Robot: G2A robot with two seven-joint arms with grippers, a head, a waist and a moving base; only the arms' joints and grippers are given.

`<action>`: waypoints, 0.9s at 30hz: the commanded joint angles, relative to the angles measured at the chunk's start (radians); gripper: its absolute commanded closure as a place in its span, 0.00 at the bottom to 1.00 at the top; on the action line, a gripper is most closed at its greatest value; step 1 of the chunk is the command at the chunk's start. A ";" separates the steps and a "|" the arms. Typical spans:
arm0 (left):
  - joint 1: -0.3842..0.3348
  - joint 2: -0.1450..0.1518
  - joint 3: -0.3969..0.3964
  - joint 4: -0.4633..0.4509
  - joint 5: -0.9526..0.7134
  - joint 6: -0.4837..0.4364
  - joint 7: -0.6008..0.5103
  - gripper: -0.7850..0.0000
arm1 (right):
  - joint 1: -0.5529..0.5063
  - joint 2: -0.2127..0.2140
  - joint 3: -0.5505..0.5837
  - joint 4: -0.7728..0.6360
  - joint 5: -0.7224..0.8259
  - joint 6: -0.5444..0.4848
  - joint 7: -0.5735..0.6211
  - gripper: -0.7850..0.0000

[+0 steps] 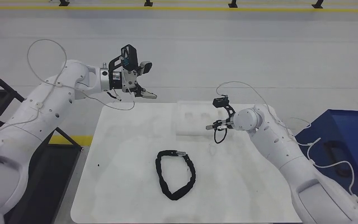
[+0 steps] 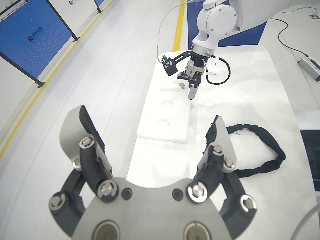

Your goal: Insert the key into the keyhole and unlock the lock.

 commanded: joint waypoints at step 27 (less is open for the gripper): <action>0.000 0.000 0.000 0.000 0.000 0.000 0.000 0.00 | 0.039 -0.030 -0.004 0.108 0.035 -0.094 0.019 0.00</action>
